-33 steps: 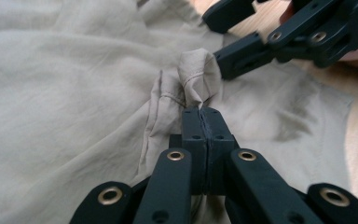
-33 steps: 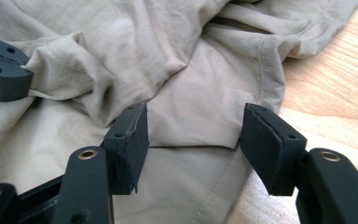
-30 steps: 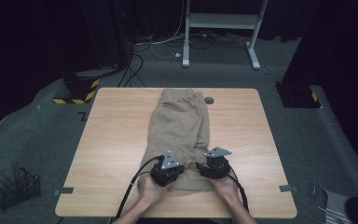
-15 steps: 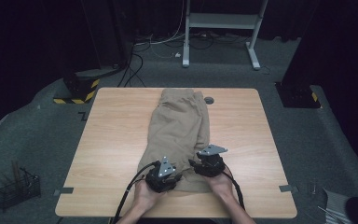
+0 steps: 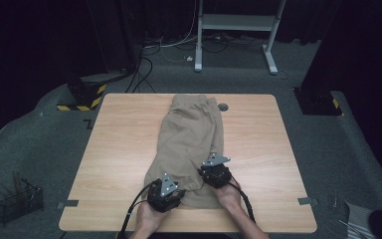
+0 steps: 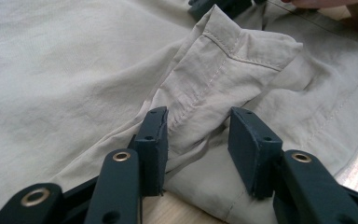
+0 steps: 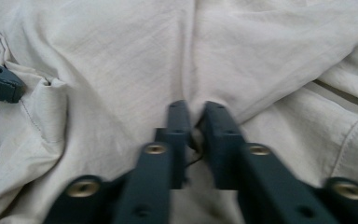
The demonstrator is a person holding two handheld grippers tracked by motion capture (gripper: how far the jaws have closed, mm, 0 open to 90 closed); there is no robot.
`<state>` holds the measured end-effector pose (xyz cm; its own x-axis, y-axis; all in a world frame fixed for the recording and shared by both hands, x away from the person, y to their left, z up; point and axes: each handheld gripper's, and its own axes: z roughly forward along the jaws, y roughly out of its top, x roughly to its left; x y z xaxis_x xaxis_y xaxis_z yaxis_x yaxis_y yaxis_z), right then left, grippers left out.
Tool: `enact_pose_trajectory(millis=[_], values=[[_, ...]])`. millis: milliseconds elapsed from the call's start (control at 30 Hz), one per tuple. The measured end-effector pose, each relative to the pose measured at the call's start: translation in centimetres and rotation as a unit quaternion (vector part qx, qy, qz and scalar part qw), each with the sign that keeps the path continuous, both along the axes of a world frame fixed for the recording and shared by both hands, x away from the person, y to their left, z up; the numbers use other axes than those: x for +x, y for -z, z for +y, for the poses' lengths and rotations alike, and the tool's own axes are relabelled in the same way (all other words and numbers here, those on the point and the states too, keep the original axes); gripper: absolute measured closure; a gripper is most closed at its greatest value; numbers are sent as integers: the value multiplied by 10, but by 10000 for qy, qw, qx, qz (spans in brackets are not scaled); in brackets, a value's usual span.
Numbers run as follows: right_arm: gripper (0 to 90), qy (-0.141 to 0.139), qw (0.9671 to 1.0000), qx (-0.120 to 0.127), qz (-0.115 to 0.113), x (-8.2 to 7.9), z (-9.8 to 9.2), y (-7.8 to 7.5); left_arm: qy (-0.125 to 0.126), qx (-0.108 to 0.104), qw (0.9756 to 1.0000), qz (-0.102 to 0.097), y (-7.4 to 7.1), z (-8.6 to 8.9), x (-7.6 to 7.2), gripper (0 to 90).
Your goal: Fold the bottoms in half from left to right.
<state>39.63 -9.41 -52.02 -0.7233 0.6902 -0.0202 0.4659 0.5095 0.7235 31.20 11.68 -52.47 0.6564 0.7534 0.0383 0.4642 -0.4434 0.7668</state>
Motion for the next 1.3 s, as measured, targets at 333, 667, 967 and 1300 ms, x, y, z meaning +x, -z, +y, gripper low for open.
enact_pose_trajectory(millis=[333,667,967,1300], values=[[894,58,9992,325,-247,-3,-26,-18,-37,44,9999,-86,1,2,-3,542],[894,805,9960,177,-341,11,-74,-21,-115,25,9999,-72,1,3,-4,522],[678,881,9959,191,-72,5,-84,-13,-156,-218,9996,-63,-7,13,-7,485],[540,383,9992,106,-11,-11,-46,-7,-360,-111,9991,-193,-18,18,16,450]])
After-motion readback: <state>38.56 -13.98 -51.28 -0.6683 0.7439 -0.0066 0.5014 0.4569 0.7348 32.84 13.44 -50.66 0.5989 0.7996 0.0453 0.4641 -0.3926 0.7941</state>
